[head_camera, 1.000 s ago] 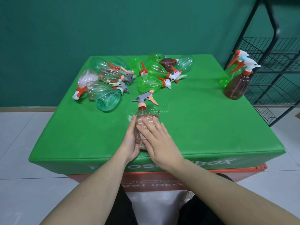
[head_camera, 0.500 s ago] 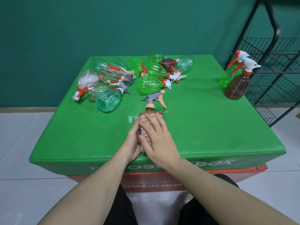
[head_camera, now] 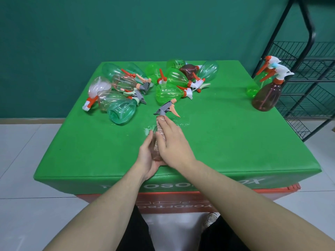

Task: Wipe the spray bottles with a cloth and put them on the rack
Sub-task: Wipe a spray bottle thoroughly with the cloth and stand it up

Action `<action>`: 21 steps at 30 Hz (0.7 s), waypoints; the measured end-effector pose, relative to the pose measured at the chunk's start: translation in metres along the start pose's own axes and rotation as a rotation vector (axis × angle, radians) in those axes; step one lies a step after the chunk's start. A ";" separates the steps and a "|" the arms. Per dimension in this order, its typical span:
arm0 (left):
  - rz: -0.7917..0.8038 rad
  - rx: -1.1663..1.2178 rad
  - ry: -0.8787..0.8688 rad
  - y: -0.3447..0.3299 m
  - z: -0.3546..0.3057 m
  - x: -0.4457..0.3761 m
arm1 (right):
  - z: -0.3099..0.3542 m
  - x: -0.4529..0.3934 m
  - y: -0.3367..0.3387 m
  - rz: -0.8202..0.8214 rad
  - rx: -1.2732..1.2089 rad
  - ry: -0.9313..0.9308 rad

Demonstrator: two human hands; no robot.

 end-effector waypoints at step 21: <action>0.030 0.013 -0.006 -0.003 0.000 0.004 | -0.020 0.065 -0.011 -0.019 0.138 0.255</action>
Point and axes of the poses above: each hand's wrist, its own x-axis away from the middle knuckle, its own y-axis out of the back of the hand, z = x × y, the point moved 2 cm from there along -x, towards the middle knuckle, and after that the axes turned 4 degrees about y, right-handed, at the moved point
